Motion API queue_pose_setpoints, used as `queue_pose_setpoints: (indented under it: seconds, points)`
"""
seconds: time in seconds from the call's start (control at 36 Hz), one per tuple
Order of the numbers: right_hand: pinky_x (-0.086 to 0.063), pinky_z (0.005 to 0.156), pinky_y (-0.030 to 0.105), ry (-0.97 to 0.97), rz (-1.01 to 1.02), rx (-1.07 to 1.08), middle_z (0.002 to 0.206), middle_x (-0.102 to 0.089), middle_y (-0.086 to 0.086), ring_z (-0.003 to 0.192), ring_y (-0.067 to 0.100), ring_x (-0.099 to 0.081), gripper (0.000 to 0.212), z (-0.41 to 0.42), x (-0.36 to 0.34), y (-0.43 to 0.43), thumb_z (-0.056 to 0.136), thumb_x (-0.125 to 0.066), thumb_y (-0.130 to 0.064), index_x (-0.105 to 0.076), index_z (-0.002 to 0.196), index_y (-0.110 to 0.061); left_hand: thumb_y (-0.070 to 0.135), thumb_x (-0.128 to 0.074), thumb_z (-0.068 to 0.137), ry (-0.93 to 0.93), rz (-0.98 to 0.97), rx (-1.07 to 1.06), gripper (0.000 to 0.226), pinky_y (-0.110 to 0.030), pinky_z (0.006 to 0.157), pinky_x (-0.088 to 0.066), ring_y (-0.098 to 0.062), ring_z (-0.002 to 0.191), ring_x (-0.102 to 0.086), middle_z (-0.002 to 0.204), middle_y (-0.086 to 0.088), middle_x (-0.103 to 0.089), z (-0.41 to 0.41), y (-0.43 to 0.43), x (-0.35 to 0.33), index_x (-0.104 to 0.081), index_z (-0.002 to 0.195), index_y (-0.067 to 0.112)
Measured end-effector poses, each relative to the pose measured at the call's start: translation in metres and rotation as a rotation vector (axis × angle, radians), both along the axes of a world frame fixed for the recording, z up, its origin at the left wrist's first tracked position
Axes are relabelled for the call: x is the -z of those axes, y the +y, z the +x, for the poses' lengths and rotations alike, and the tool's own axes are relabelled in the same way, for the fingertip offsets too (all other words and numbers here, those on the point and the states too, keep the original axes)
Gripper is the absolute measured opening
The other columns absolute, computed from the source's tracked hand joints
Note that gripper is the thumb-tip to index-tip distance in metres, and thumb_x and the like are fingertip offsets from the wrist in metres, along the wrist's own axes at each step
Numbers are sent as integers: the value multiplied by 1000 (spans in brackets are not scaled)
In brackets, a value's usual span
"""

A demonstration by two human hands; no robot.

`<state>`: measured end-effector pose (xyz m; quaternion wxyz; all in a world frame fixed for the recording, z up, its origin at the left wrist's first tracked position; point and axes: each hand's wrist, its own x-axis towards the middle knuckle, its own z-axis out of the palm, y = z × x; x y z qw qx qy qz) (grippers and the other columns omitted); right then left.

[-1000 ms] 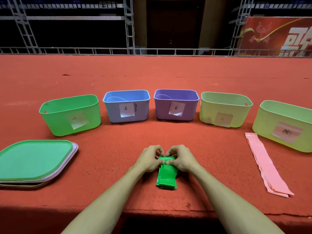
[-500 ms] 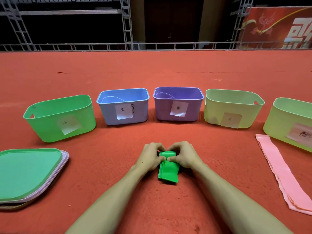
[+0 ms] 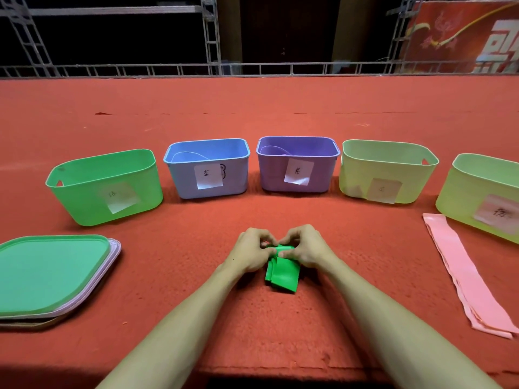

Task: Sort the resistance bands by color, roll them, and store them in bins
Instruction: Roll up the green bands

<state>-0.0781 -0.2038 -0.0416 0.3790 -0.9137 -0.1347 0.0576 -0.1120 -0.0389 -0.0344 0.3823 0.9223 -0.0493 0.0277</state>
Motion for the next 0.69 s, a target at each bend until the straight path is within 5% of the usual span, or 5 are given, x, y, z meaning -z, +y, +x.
queue_pose_setpoints:
  seconds: [0.11, 0.31, 0.47, 0.69]
  points:
    - [-42, 69, 20, -11, 7, 1, 72, -65, -13, 68, 1, -56, 27, -3, 2, 2, 66, -86, -15, -63, 64, -29, 13, -73, 79, 15, -27, 21, 14, -23, 77, -49, -11, 77, -64, 78, 4, -68, -2, 0, 1, -68, 80, 27]
    - [-43, 73, 17, -55, 5, 9, 86, -72, -6, 79, 4, -60, 21, -12, 4, -1, 68, -85, -19, -74, 86, -16, 13, -77, 74, 1, -21, 2, 24, -27, 77, -52, -14, 83, -65, 89, 3, -70, -5, -1, 1, -60, 87, 24]
    - [-53, 79, 29, -43, 26, -28, 84, -75, -5, 78, 6, -64, 13, -12, -2, -3, 76, -78, -20, -70, 70, -29, 11, -77, 73, -4, 6, 5, 17, -27, 76, -51, -13, 80, -64, 84, 2, -70, -9, -3, 3, -67, 86, 18]
    - [-39, 75, 12, -6, -53, -64, 101, -72, -5, 90, 2, -61, 33, -14, -5, -4, 76, -80, -25, -73, 108, -18, 9, -81, 69, 3, 17, -5, 24, -16, 65, -42, -8, 73, -59, 81, 4, -68, -14, -3, 3, -64, 78, 22]
